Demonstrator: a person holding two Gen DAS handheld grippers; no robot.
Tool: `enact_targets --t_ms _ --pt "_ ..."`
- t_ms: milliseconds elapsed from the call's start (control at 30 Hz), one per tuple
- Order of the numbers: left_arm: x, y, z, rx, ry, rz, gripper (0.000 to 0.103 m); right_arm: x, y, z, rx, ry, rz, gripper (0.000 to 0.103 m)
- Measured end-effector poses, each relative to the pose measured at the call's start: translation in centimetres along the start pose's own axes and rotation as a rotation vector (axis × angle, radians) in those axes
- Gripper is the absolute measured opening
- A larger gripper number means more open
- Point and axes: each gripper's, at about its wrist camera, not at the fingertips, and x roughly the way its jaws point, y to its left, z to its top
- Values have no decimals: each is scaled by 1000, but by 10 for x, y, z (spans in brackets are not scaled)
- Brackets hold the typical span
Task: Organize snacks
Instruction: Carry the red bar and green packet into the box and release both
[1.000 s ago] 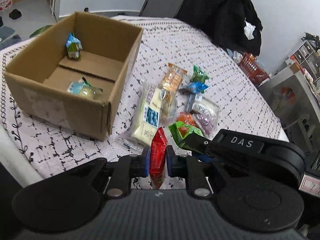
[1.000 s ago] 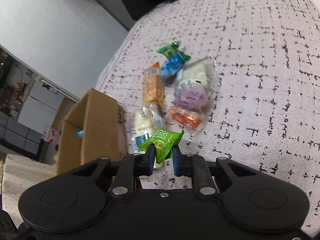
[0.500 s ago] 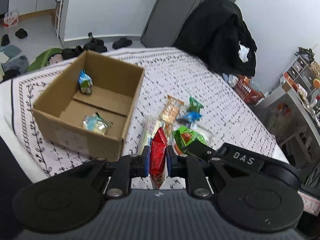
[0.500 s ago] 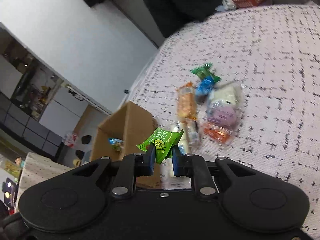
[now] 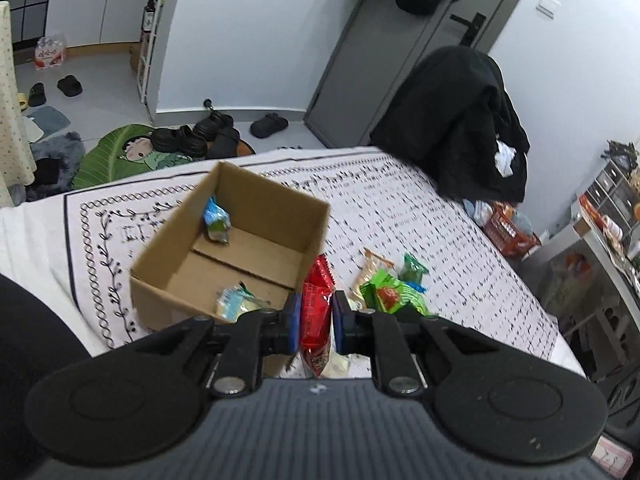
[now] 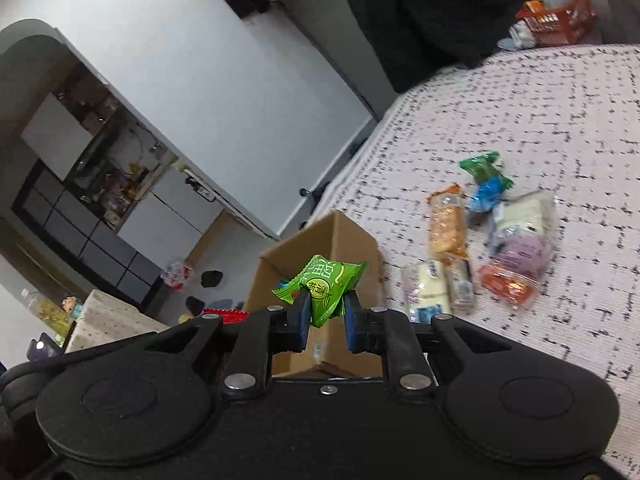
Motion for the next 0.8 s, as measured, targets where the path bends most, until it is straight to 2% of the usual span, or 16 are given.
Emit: enact_targets --t_ms 433,800 --pt "-5 37 22 -58 -36 22 16 15 29 -6 -57 -19 34 17" --pt "12 70 37 -122 -21 31 16 35 38 -12 -85 -8 11 17"
